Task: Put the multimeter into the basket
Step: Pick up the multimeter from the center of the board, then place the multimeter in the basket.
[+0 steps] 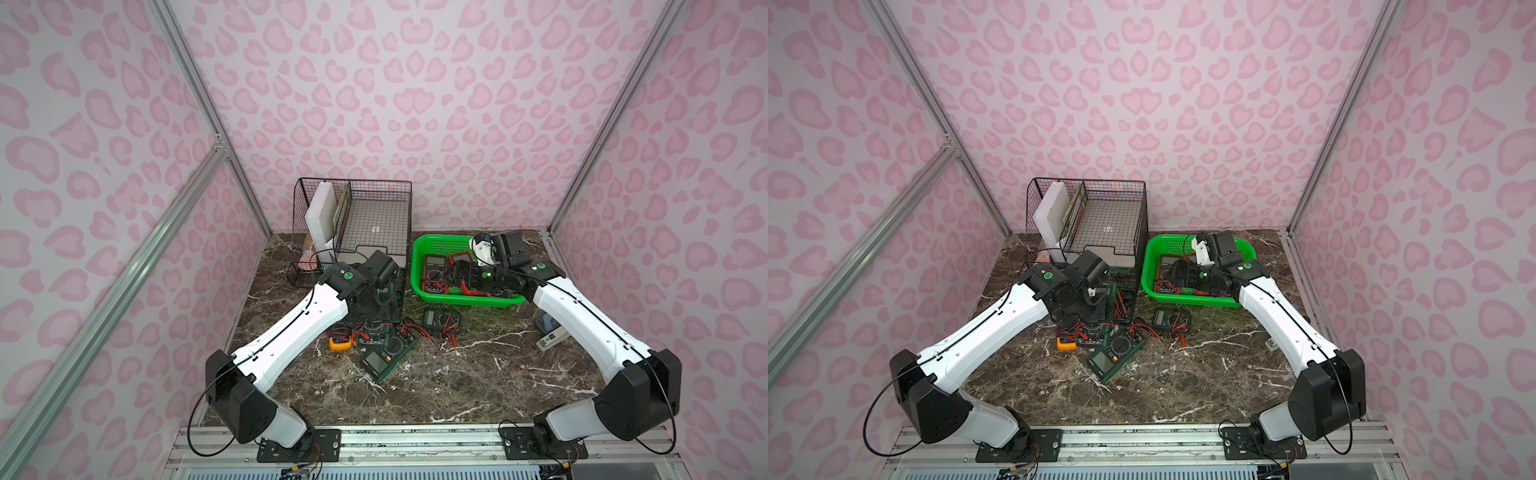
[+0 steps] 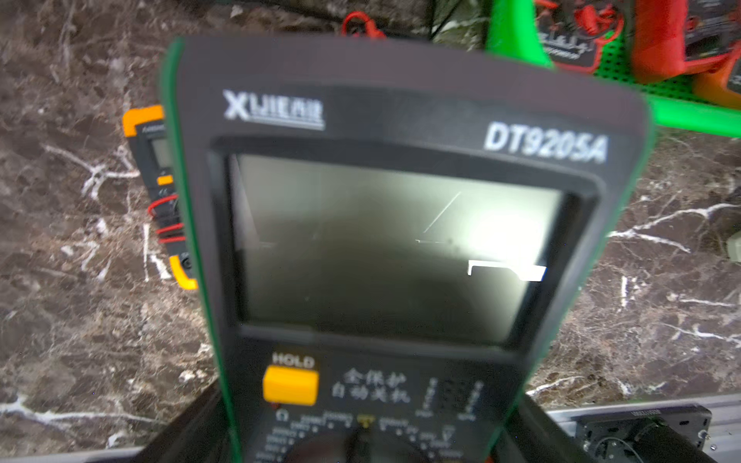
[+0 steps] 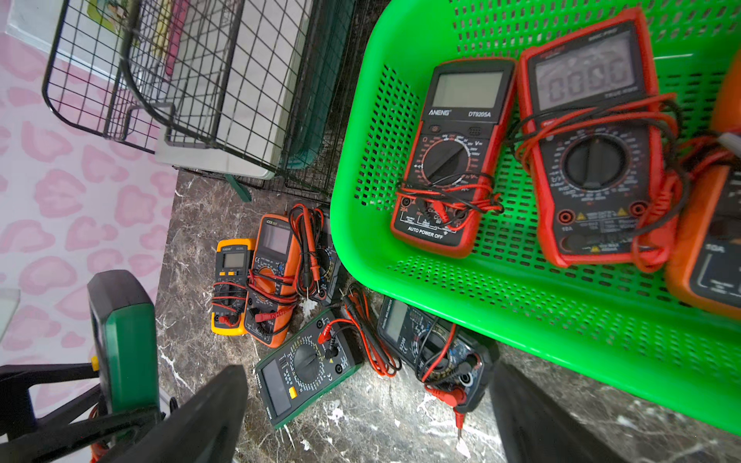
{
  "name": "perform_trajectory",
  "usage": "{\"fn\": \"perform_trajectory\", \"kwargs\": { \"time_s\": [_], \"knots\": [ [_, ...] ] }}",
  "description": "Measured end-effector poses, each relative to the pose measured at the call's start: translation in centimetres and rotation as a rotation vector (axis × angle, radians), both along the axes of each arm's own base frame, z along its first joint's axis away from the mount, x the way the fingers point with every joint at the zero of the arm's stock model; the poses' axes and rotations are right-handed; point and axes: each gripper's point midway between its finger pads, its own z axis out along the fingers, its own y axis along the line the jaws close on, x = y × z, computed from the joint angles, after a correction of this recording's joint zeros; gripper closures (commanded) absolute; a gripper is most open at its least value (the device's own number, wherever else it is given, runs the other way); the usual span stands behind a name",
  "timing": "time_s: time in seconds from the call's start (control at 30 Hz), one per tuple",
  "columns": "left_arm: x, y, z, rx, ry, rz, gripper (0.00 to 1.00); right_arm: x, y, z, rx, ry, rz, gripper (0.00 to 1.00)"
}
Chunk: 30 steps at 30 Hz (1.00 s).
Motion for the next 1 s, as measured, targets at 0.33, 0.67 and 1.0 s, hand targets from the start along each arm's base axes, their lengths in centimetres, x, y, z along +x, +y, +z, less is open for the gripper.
{"fn": "perform_trajectory", "kwargs": {
  "time_s": [0.33, 0.67, 1.0],
  "knots": [
    [4.0, -6.9, 0.8, -0.038, -0.038, -0.142, 1.00, 0.9, -3.5, -0.7, 0.012, 0.006, -0.103, 0.01],
    [8.0, -11.8, 0.4, -0.077, -0.077, -0.253, 1.00, 1.7, -5.2, -0.9, 0.032, 0.011, -0.175, 0.01],
    [11.5, -15.4, -0.6, -0.097, -0.140, -0.326, 1.00, 2.3, -6.7, -1.4, 0.048, 0.027, -0.247, 0.01]
  ]
}}
